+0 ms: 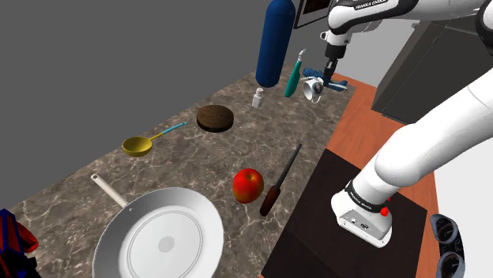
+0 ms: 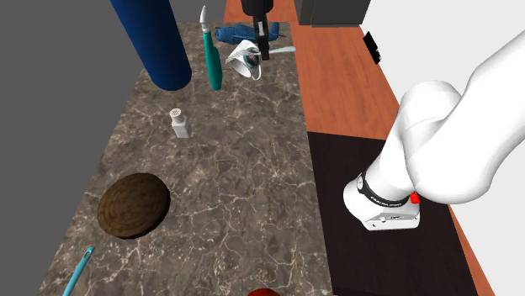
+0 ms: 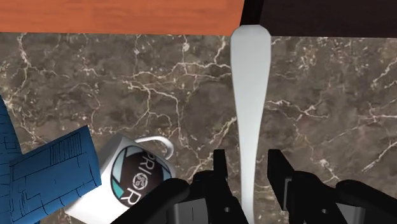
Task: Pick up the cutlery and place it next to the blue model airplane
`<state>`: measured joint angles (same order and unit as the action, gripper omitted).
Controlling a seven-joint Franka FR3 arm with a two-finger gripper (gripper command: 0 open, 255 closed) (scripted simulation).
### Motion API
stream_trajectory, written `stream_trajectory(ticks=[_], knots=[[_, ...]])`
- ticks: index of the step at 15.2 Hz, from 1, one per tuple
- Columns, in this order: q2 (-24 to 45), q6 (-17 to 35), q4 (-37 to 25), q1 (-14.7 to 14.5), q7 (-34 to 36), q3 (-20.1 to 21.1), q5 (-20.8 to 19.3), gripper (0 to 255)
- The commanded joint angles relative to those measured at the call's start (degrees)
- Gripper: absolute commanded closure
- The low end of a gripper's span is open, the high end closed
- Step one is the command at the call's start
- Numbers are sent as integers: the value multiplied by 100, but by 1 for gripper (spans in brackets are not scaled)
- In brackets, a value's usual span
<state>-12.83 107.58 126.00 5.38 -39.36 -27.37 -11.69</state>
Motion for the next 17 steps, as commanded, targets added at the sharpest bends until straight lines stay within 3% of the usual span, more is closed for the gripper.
stream_trajectory(ticks=[1,17], knots=[[43,156,110,6,-5,-23,3,255],[645,1455,845,12,-76,-177,147,255]])
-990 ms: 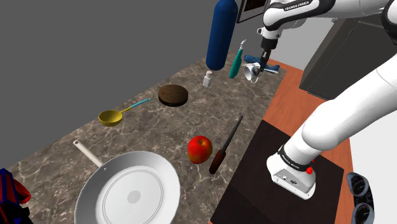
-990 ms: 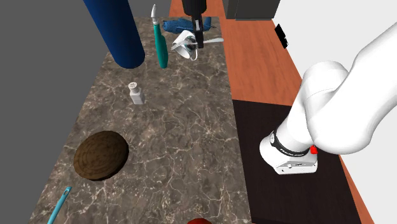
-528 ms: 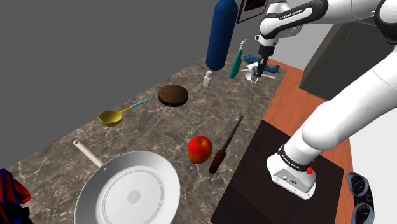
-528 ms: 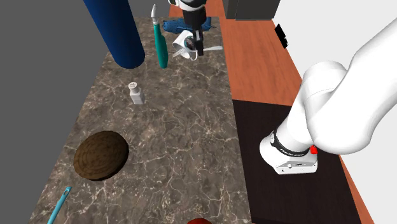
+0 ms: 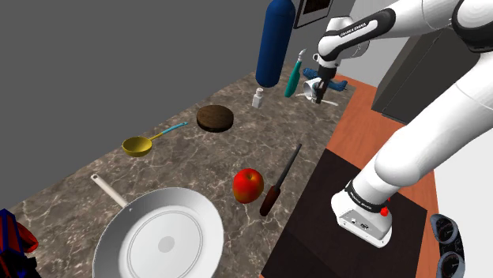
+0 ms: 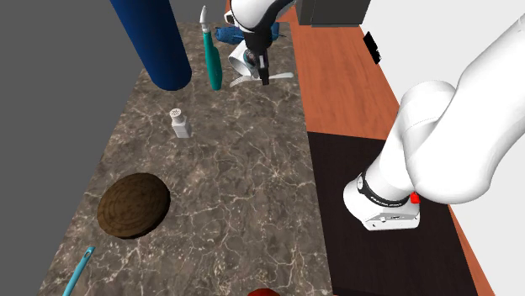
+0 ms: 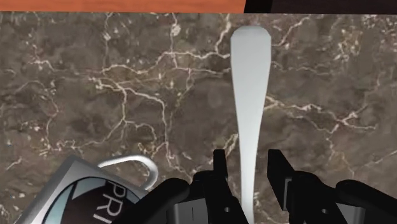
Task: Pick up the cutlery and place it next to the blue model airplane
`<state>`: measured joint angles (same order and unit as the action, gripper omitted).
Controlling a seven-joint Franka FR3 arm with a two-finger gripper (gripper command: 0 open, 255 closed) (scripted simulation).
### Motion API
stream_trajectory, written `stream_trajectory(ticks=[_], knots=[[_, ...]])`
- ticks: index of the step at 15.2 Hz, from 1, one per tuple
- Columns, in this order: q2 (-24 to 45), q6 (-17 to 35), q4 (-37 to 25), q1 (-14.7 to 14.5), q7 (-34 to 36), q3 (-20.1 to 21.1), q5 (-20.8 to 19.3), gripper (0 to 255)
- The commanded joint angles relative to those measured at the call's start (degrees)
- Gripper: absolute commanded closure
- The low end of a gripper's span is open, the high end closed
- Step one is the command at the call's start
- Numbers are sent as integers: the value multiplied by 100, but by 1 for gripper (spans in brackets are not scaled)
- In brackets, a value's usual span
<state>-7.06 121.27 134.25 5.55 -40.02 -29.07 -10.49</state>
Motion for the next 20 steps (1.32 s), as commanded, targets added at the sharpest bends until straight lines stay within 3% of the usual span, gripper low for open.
stream_trajectory(ticks=[1,7,15,16,20], knots=[[119,169,55,-6,-20,-16,45,255],[487,713,259,-8,-108,-59,193,255],[487,713,259,-8,-108,-58,193,255],[487,713,259,-8,-108,-58,193,0],[487,713,259,-7,-109,-59,193,0]])
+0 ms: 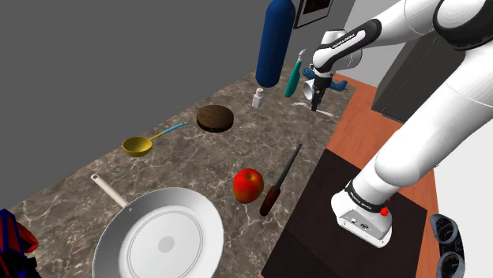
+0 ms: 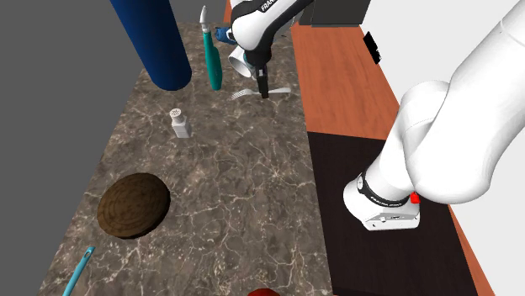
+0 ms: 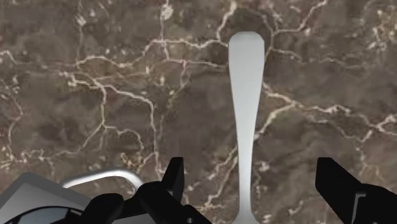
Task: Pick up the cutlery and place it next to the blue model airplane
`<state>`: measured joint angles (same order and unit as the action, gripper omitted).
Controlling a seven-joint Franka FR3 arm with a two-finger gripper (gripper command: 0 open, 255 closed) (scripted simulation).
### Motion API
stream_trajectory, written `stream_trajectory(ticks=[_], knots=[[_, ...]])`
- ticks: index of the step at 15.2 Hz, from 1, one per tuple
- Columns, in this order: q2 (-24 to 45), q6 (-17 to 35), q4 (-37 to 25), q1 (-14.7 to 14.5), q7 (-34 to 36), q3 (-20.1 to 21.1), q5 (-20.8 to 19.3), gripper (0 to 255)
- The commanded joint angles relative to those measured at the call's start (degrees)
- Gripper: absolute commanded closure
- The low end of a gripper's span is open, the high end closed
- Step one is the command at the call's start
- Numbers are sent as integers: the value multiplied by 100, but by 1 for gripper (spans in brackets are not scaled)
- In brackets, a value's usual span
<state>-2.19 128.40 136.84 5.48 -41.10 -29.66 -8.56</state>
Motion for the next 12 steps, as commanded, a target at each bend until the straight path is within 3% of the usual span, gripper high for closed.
stream_trajectory(ticks=[1,5,12], knots=[[0,0,0,0,0,0,0,0],[-405,-788,-411,-38,121,79,-128,0],[-405,-788,-411,-36,120,81,-128,0]])
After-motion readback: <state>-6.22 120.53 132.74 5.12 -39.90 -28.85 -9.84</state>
